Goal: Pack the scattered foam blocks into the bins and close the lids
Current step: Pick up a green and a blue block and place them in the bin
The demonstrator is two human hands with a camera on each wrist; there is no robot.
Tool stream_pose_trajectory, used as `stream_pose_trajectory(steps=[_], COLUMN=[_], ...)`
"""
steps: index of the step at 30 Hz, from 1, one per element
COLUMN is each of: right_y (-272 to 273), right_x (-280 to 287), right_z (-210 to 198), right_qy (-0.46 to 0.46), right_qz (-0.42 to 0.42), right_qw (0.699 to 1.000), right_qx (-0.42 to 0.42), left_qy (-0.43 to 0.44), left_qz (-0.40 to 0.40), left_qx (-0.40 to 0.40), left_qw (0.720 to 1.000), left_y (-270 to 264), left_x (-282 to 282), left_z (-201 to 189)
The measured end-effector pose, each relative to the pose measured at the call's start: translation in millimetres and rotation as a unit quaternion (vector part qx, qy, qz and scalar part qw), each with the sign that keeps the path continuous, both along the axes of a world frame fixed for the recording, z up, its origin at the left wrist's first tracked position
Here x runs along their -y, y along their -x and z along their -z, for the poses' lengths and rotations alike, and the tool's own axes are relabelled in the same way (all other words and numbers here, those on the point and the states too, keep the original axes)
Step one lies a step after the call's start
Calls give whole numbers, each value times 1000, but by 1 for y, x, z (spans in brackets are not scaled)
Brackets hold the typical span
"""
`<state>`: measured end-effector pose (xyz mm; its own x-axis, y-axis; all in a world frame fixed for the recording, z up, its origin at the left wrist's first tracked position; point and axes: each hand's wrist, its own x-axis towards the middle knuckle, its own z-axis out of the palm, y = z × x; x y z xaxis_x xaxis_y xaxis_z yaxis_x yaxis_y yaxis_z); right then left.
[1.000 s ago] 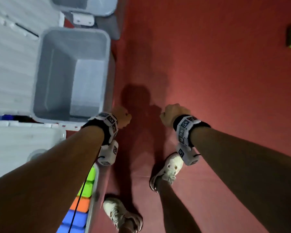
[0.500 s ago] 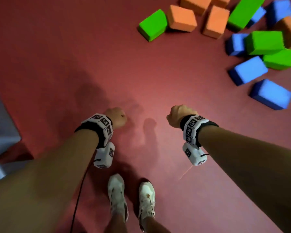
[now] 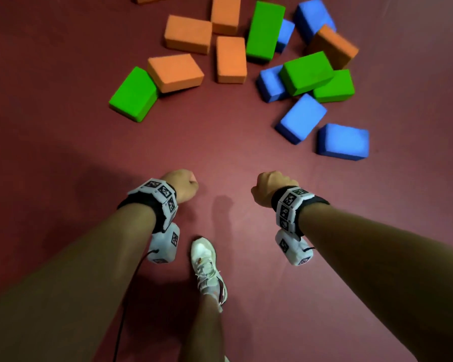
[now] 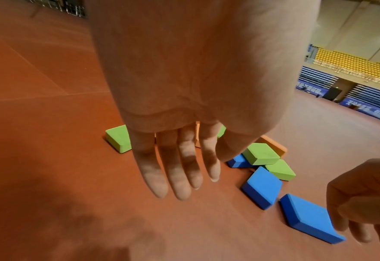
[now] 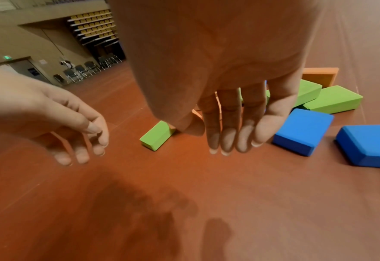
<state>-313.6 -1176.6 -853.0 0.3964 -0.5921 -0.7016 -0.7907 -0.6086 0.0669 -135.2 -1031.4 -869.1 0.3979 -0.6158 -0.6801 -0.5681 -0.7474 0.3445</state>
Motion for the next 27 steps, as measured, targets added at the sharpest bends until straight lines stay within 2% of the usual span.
stream_pose_trajectory(steps=[5, 8, 12, 15, 19, 21, 27], right_y=[-39, -52, -52, -37, -7, 6, 30], right_x=[80, 123, 205, 277, 388, 427, 515], right_z=[-4, 1, 18, 27, 49, 62, 111], right_qy=[-19, -30, -42, -45, -37, -25, 3], right_qz=[13, 8, 16, 30, 75, 82, 127], right_qw=[1000, 999, 999, 998, 996, 996, 992], right_qx=[-6, 6, 29, 31, 35, 36, 14], left_qy=[-19, -63, -91, -63, -31, -24, -58], left_qz=[43, 83, 140, 132, 101, 77, 29], left_qx=[6, 11, 15, -3, 6, 22, 59], left_qw=[999, 995, 986, 989, 994, 996, 996], left_y=[-32, -45, -45, -38, -12, -5, -7], left_x=[86, 131, 233, 323, 461, 510, 601], left_z=[9, 7, 6, 18, 40, 52, 104])
